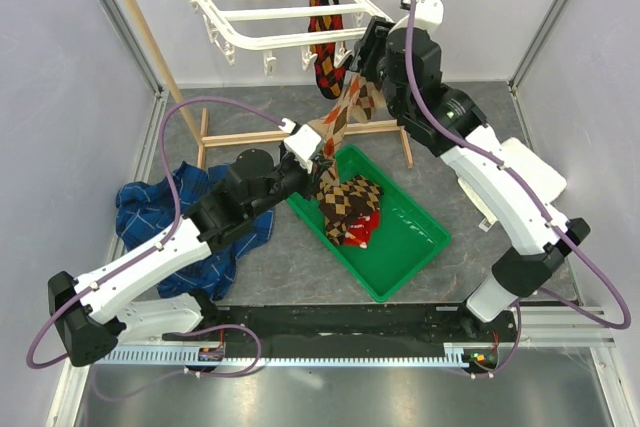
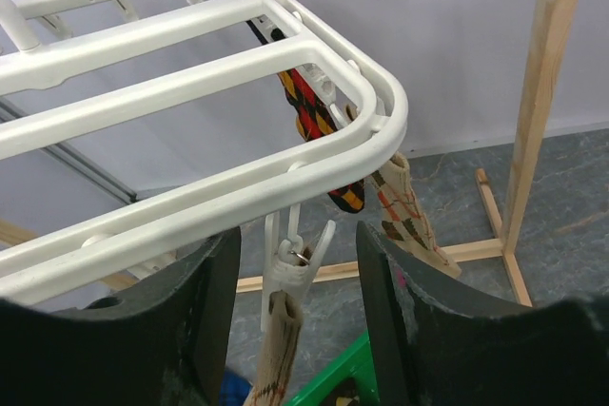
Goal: Remove the socks clipped to the hanger
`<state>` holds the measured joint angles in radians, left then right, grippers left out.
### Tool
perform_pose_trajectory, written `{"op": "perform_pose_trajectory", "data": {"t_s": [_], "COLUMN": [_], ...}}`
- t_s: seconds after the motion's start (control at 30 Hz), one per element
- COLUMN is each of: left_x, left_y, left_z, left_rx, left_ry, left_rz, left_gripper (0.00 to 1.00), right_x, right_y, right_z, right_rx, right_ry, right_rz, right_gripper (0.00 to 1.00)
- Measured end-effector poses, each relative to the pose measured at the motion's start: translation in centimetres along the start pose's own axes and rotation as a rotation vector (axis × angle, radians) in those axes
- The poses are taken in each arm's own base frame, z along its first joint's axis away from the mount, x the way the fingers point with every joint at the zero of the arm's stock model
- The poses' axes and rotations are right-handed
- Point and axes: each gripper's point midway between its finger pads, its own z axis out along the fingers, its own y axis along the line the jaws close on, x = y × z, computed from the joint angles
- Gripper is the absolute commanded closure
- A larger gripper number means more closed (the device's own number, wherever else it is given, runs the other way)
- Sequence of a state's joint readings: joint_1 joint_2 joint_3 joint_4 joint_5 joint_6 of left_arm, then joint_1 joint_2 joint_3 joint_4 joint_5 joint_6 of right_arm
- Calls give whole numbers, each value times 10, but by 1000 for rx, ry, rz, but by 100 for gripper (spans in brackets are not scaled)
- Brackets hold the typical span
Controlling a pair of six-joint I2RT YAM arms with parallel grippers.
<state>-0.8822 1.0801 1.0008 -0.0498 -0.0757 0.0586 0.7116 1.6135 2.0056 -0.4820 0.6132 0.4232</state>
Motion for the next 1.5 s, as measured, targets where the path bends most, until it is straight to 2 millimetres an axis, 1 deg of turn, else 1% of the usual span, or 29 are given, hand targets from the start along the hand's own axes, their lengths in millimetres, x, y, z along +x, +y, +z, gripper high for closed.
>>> {"op": "perform_pose_trajectory", "data": {"t_s": [0.03,0.1,0.13,0.2,0.23,0.3,0.33,0.6,0.63,0.67,0.7,0.77,0.8,0.9,0.97,1.0,1.07,1.1,1.17,1.2,1.27,1.37,1.5], "left_x": [0,0,0,0,0,0,0,0,0,0,0,0,0,0,0,0,0,1,7,11,27,63,115], "left_y": [0,0,0,0,0,0,-1,-1,-1,-1,-1,-1,-1,-1,-1,-2,-6,-8,-16,-23,-37,-60,-76], "left_z": [0,0,0,0,0,0,0,0,0,0,0,0,0,0,0,0,0,1,5,8,18,34,51], "left_rx": [0,1,1,1,1,2,2,2,2,2,2,2,2,2,3,6,14,19,39,51,71,98,93], "left_ry": [0,0,0,0,0,0,0,1,1,1,1,1,1,1,1,0,1,4,19,30,75,173,309], "left_rz": [0,0,0,0,0,1,0,1,1,1,1,1,1,1,1,1,0,-3,-6,-4,6,34,64], "left_gripper": [98,98,98,98,98,98,98,98,98,98,98,98,98,98,98,98,98,98,98,98,98,98,97], "right_x": [2,9,13,19,22,24,24,18,18,18,18,18,19,23,24,25,29,30,37,39,47,54,59], "right_y": [0,0,0,-1,-1,-1,-1,-2,-2,-1,-1,0,0,0,-3,-6,-12,-19,-33,-41,-59,-83,-108], "right_z": [2,8,11,15,17,18,19,20,20,20,20,20,20,16,11,6,-3,-11,-29,-40,-62,-93,-123], "right_rx": [3,15,22,31,34,39,40,50,49,47,45,40,35,20,12,8,0,0,-3,-8,-14,-26,-36], "right_ry": [2,12,17,26,29,31,30,6,5,4,4,4,7,19,26,31,40,46,60,65,72,67,46], "right_rz": [-4,-15,-23,-35,-37,-41,-38,-32,-30,-29,-29,-26,-25,-28,-29,-31,-35,-37,-38,-36,-22,4,33], "right_gripper": [44,52,58,64,73,85,100,99,84,75,62,54,46,34,31,27,22,18,13,8,5,4,4]}}
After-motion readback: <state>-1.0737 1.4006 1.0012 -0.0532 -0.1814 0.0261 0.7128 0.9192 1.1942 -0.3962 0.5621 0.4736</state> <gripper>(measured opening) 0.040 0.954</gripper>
